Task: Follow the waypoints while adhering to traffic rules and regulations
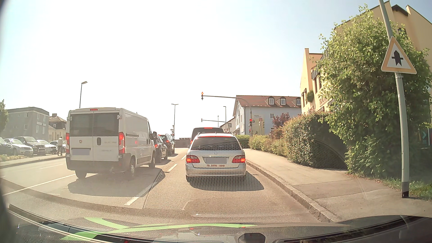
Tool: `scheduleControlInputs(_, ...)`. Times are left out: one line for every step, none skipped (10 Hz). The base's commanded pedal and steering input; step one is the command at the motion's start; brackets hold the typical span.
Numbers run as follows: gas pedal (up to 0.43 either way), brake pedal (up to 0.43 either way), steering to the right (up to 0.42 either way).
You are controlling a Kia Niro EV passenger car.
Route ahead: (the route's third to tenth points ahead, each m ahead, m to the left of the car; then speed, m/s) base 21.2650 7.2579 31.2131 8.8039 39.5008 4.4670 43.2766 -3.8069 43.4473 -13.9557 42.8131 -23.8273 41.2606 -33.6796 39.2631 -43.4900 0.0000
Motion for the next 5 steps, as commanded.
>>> scheduleControlInputs(0.000,0.207,-0.014)
scheduleControlInputs(0.000,0.207,-0.014)
scheduleControlInputs(0.000,0.207,-0.014)
scheduleControlInputs(0.000,0.207,-0.014)
scheduleControlInputs(0.000,0.207,-0.015)
